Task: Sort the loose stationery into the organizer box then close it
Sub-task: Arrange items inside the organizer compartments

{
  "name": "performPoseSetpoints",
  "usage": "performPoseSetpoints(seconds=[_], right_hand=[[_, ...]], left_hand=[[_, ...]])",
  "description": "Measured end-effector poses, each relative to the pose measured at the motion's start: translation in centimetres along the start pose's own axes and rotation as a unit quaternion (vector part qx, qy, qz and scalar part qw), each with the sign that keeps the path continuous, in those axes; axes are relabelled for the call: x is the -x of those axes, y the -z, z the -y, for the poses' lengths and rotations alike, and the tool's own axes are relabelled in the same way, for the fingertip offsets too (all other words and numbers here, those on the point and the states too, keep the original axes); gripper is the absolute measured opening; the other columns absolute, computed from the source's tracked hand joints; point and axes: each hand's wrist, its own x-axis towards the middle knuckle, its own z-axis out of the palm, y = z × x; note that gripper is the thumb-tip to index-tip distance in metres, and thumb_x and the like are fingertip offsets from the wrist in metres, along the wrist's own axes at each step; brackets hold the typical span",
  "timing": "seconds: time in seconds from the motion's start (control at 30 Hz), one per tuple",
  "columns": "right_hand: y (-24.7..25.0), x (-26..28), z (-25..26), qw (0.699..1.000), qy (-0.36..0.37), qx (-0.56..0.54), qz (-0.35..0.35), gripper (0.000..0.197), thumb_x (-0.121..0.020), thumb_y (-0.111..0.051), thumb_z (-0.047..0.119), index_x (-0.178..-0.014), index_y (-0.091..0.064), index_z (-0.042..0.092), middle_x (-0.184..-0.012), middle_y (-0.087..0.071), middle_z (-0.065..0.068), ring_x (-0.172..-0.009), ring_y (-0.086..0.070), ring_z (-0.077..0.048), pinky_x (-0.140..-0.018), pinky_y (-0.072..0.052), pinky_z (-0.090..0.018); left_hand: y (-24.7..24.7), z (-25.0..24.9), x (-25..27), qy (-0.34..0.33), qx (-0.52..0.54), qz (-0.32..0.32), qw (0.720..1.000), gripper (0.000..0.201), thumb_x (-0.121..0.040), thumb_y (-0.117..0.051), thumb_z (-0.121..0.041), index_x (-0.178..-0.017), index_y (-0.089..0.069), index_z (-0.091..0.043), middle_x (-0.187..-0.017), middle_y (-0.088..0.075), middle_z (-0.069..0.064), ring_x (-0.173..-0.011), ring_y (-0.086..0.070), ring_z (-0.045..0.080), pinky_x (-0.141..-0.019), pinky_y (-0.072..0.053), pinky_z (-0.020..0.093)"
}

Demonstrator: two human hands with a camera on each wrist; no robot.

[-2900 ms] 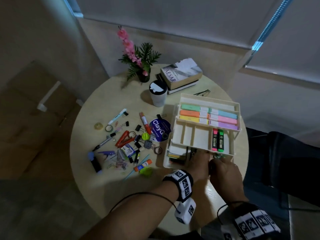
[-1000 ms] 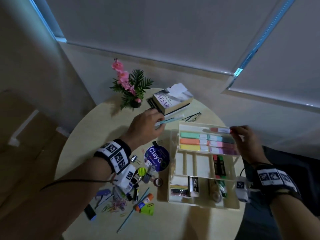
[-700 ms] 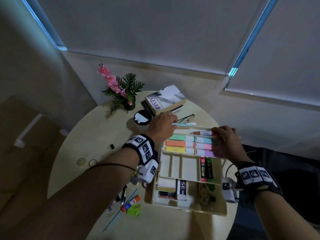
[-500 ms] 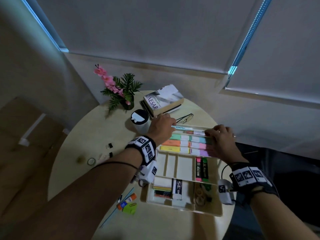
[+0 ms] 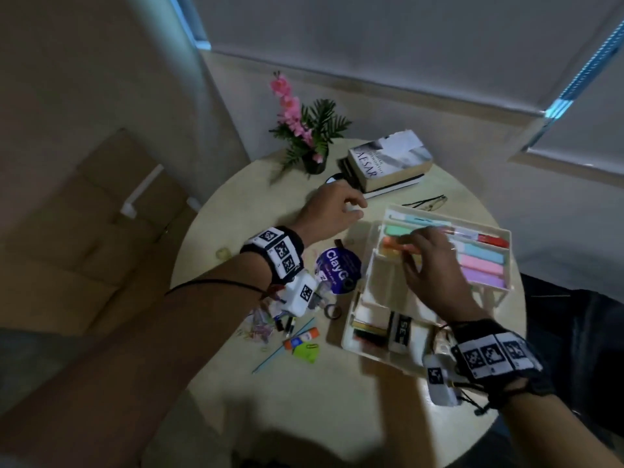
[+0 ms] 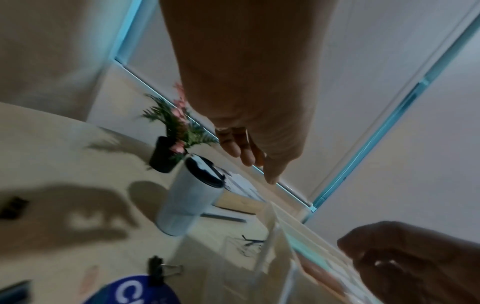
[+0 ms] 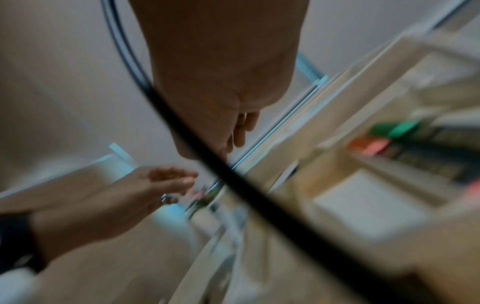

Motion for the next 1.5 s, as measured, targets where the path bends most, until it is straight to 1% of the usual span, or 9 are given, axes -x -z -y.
performPoseSetpoints(seconds=[0.13,0.37,0.5,0.63,0.87,0.97,1.1,1.23,1.5], right_hand=[[-6.5,0.5,7.5,0.981,0.028,-0.004,0.194,0.019,-0.089,-0.066,0.008,-0.105,-0.074,0.016,-0.105,-0.07,-0.007,-0.09,-0.068,-0.028,-0.074,-0.056,-0.042],[-17.9,3.3,12.4,0.879,0.106,0.16,0.437,0.03,-0.091,-0.057,0.012,-0.118,-0.071,0.017,-0.119,-0.067,-0.011,-0.107,-0.067,-0.036,-0.081,-0.06,-0.053],[-19.5,5.6,13.6,0.904,0.132,0.158,0.375,0.025,-0.092,-0.056,0.038,-0.1,-0.073,0.023,-0.1,-0.07,-0.01,-0.082,-0.07,-0.031,-0.063,-0.059,-0.044],[-20.8,7.3,13.4,0.922,0.125,0.17,0.325,0.027,-0.09,-0.075,0.025,-0.115,-0.071,0.016,-0.099,-0.069,-0.007,-0.076,-0.068,-0.024,-0.058,-0.057,-0.037],[-20.6,7.4,12.9,0.931,0.14,0.174,0.289,0.025,-0.089,-0.073,0.021,-0.113,-0.069,0.015,-0.097,-0.069,-0.007,-0.068,-0.065,-0.025,-0.057,-0.053,-0.038],[-18.8,6.9,13.4,0.944,0.135,0.124,0.274,0.017,-0.093,-0.071,0.013,-0.109,-0.068,0.011,-0.099,-0.066,-0.007,-0.072,-0.065,-0.025,-0.063,-0.052,-0.036],[-15.2,5.8,13.8,0.976,0.036,0.022,0.212,0.034,-0.106,-0.053,0.022,-0.136,-0.058,0.008,-0.12,-0.061,-0.007,-0.092,-0.065,-0.021,-0.075,-0.053,-0.027],[-9.2,3.9,11.5,0.994,-0.036,0.031,0.101,0.037,-0.109,-0.049,0.022,-0.145,-0.052,0.013,-0.122,-0.058,-0.006,-0.092,-0.064,-0.025,-0.069,-0.055,-0.039],[3.6,1.2,0.6,0.989,-0.116,0.078,-0.053,0.029,-0.102,-0.061,0.009,-0.131,-0.065,0.006,-0.115,-0.059,-0.014,-0.095,-0.06,-0.026,-0.082,-0.039,-0.021]], left_hand=[[4.5,5.4,6.3,0.036,-0.004,0.047,0.998,0.008,-0.09,-0.079,-0.017,-0.098,-0.08,-0.016,-0.099,-0.073,-0.002,-0.08,-0.064,0.01,-0.075,-0.054,0.026],[5.3,13.9,19.7,0.127,-0.082,0.203,0.968,0.014,-0.088,-0.068,-0.021,-0.078,-0.076,-0.025,-0.082,-0.074,-0.008,-0.076,-0.067,0.009,-0.075,-0.06,0.036],[2.4,15.9,26.2,0.117,-0.171,0.315,0.926,0.029,-0.081,-0.071,-0.042,-0.063,-0.063,-0.021,-0.069,-0.068,-0.004,-0.063,-0.063,0.014,-0.066,-0.058,0.035],[0.1,15.5,28.4,0.046,-0.185,0.37,0.909,0.049,-0.086,-0.074,-0.054,-0.061,-0.055,-0.016,-0.058,-0.051,0.001,-0.052,-0.048,0.02,-0.056,-0.045,0.036],[-1.8,11.9,27.7,0.071,-0.144,0.304,0.939,0.019,-0.095,-0.069,-0.024,-0.104,-0.068,-0.007,-0.097,-0.072,0.015,-0.087,-0.069,0.032,-0.075,-0.057,0.039],[-2.0,11.8,27.5,0.108,-0.122,0.305,0.938,0.013,-0.091,-0.071,-0.02,-0.097,-0.068,-0.009,-0.089,-0.07,0.012,-0.081,-0.069,0.03,-0.068,-0.058,0.036],[-0.9,11.5,26.8,0.098,-0.116,0.32,0.935,0.02,-0.085,-0.068,-0.031,-0.076,-0.058,-0.016,-0.066,-0.052,0.0,-0.063,-0.056,0.023,-0.052,-0.038,0.026],[2.5,10.3,24.7,0.06,-0.118,0.286,0.949,0.035,-0.08,-0.058,-0.039,-0.059,-0.042,-0.017,-0.054,-0.037,0.003,-0.048,-0.036,0.018,-0.047,-0.025,0.027],[6.9,3.0,12.8,-0.066,-0.149,0.103,0.981,0.022,-0.092,-0.058,-0.034,-0.076,-0.054,-0.02,-0.072,-0.053,-0.001,-0.062,-0.048,0.019,-0.054,-0.039,0.036]])
